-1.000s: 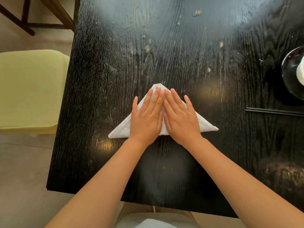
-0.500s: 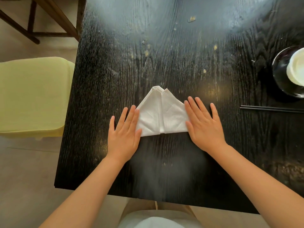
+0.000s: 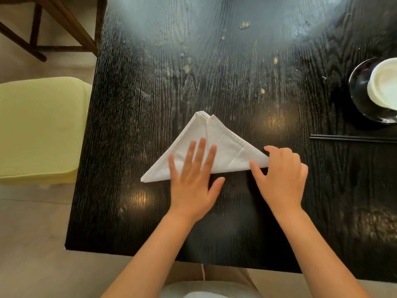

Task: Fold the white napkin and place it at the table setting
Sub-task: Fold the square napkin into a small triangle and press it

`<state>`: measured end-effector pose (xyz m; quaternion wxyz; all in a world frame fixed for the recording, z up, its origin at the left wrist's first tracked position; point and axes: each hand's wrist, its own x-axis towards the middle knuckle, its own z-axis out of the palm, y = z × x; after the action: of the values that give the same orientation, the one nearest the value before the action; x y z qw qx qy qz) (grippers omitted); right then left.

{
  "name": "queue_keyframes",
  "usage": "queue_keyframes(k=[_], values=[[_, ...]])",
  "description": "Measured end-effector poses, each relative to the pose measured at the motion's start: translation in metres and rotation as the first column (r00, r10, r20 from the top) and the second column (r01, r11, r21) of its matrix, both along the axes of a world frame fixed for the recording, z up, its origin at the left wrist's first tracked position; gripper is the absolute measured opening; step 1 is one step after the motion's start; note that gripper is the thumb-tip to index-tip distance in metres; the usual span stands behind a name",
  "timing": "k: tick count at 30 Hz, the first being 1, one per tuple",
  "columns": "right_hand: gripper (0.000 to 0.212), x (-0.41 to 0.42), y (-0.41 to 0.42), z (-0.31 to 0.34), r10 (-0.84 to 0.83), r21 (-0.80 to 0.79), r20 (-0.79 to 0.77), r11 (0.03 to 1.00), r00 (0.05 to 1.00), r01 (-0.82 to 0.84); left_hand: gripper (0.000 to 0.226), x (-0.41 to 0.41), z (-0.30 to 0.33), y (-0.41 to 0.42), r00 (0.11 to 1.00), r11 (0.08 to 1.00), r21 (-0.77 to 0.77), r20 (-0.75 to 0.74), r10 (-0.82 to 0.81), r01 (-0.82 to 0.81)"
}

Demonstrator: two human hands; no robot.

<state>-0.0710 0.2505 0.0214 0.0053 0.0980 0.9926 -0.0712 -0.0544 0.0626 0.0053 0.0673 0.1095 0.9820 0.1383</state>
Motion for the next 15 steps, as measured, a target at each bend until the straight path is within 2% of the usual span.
queue_keyframes(k=[3, 6, 9, 12, 15], values=[[0.046, -0.009, 0.000, 0.004, -0.097, -0.073, 0.084, 0.992, 0.992, 0.103, 0.068, -0.008, -0.006, 0.021, 0.996, 1.000, -0.017, 0.090, 0.026, -0.025], [0.030, -0.017, 0.002, 0.007, -0.088, -0.120, 0.110, 0.988, 0.990, 0.101, 0.070, -0.011, -0.014, 0.022, 0.992, 0.997, -0.063, 0.117, 0.043, -0.036], [0.017, -0.020, 0.007, 0.011, -0.078, -0.193, 0.205, 0.974, 0.976, 0.118, 0.070, -0.011, -0.017, 0.020, 0.994, 0.998, -0.051, 0.109, 0.029, -0.024], [0.004, -0.012, 0.007, 0.019, -0.097, -0.400, 0.212, 0.899, 0.972, 0.177, 0.070, -0.011, -0.017, 0.021, 0.994, 0.999, -0.036, 0.109, 0.028, -0.024], [0.014, -0.003, 0.003, 0.031, -0.114, -0.564, 0.145, 0.807, 0.983, 0.177, 0.071, -0.011, -0.016, 0.021, 0.989, 0.999, -0.032, 0.143, 0.030, -0.025]])
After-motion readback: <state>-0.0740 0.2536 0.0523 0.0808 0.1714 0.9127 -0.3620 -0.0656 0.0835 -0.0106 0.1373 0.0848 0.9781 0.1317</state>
